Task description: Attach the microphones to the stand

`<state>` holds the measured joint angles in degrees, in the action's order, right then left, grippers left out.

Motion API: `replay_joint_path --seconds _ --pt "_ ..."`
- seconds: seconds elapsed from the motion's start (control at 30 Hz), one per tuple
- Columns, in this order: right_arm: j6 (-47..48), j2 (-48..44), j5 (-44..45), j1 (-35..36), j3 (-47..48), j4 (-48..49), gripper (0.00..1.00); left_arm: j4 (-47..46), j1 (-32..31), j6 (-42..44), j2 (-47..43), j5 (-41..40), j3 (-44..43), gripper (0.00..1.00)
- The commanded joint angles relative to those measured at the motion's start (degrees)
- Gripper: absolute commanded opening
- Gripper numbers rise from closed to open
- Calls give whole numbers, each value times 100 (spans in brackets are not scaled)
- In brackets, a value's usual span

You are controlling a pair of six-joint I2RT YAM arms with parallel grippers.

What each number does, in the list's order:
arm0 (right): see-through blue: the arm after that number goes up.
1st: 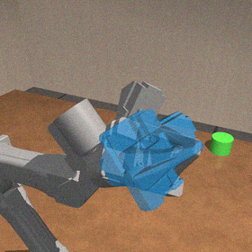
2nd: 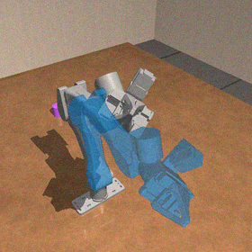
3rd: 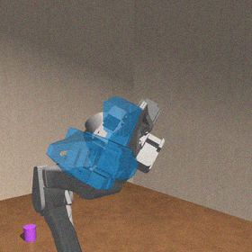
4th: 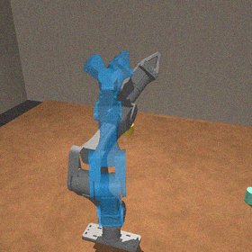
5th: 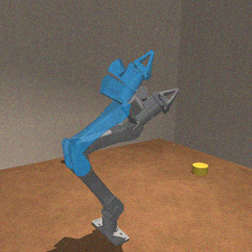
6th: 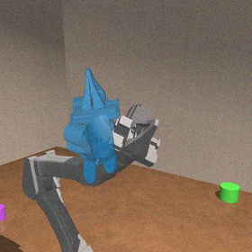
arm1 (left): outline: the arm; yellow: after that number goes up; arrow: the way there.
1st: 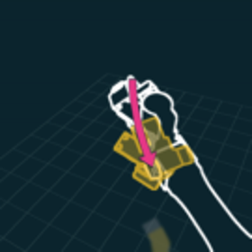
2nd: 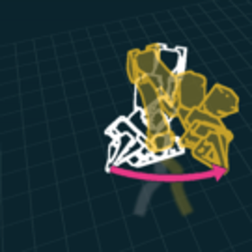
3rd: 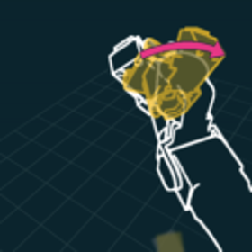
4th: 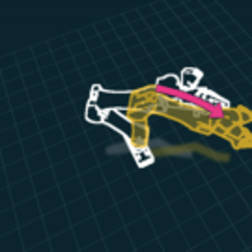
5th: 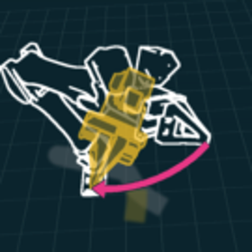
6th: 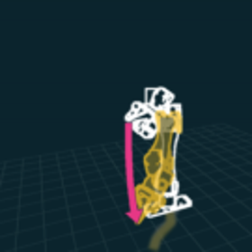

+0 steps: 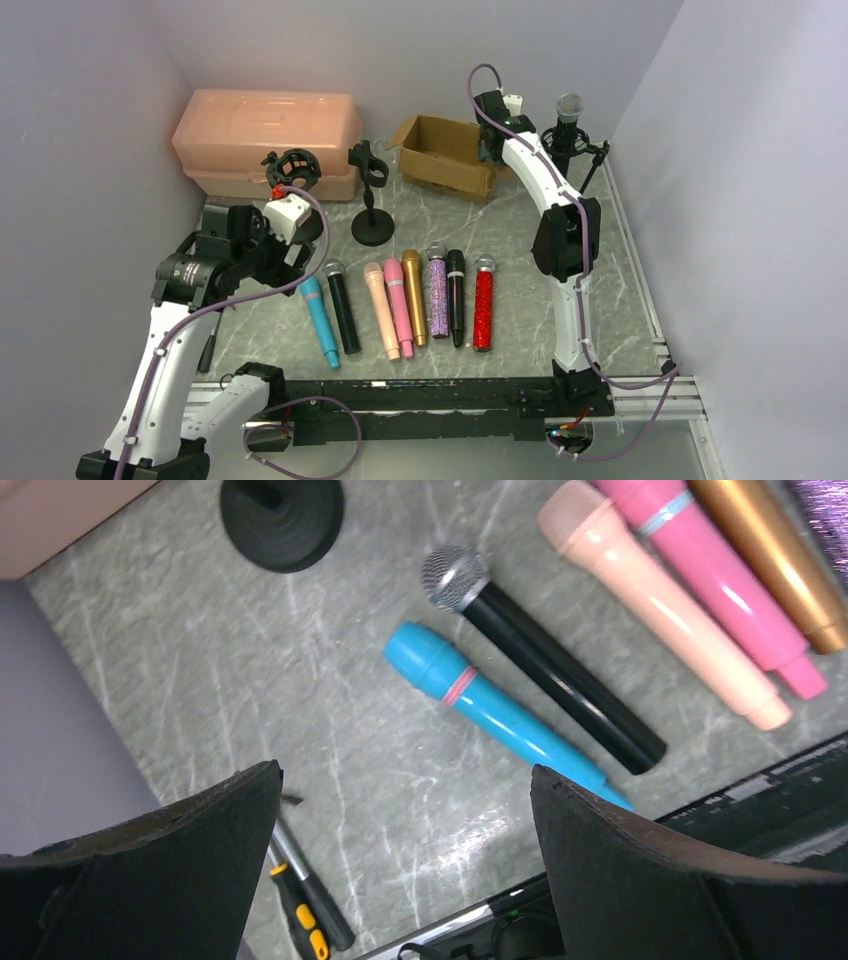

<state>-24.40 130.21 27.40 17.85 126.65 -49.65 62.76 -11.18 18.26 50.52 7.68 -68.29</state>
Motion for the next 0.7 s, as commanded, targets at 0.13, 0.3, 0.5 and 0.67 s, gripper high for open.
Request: replay_joint_path --seconds 0.13,0.3,0.5,0.67 --pt "-212 -1119 -472 211 -59 682 73 -618 148 -233 199 -758 -94 100" --pt "-269 -2587 -277 803 -1495 1321 75 -759 713 -332 418 -639 -296 100" --pt "-364 -4062 -65 2122 -3173 1895 74 -875 1309 -329 632 41 -375 99" --pt "-590 -4308 -33 3241 -3879 2016 73 -913 1889 -386 917 707 -655 98"
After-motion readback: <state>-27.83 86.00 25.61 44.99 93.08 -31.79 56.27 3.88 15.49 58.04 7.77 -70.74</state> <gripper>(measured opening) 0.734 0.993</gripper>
